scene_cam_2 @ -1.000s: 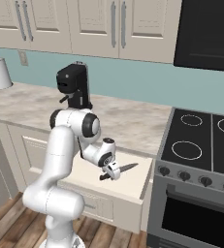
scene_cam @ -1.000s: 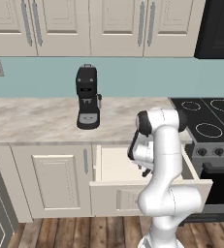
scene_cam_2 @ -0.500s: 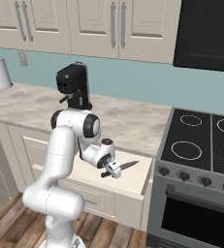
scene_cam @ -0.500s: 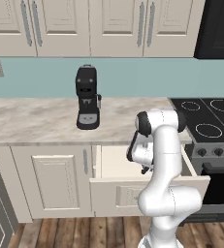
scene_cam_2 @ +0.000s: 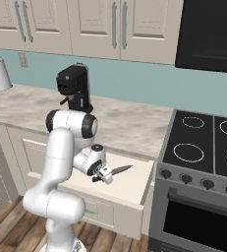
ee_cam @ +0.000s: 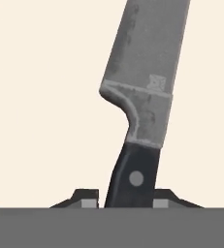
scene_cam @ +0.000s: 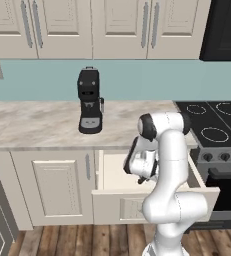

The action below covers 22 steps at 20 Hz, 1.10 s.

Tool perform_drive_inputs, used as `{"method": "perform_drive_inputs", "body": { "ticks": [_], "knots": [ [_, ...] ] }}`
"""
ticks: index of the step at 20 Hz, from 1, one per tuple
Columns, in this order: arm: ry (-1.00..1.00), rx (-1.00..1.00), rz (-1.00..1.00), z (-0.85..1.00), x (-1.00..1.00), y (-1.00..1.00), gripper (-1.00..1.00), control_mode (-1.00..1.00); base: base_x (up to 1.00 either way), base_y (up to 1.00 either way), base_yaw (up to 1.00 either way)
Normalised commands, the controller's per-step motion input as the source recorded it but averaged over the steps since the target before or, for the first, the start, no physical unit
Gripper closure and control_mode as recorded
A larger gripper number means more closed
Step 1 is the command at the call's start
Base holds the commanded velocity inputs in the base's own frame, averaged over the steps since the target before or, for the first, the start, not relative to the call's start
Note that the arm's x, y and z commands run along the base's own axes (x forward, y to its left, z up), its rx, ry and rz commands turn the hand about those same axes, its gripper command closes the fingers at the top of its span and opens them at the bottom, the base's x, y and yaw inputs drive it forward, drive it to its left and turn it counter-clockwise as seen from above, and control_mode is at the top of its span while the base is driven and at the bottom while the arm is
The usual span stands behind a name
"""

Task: Pick up the knife from the drawer and place it on the cutting board. Then place the meat from the plate to the cutting board.

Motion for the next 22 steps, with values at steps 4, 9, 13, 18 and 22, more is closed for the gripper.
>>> {"method": "perform_drive_inputs", "body": {
  "ticks": [4, 9, 13, 18, 22],
  "knots": [
    [-0.22, -0.02, 0.09, 0.07, -0.33, -0.12, 1.0, -1.0, 0.0, 0.0, 0.0],
    [-0.24, -0.01, 0.0, 0.41, -0.54, -0.32, 1.0, -1.0, 0.0, 0.0, 0.0],
    [-0.14, 0.0, -0.08, 0.38, -0.67, -0.38, 1.0, -1.0, 0.0, 0.0, 0.0],
    [-0.06, 0.0, -0.17, 0.35, -0.72, -0.55, 1.0, -1.0, 0.0, 0.0, 0.0],
    [-0.07, 0.0, -0.23, 0.4, -0.56, -0.57, 1.0, -1.0, 0.0, 0.0, 0.0]
  ]
}}
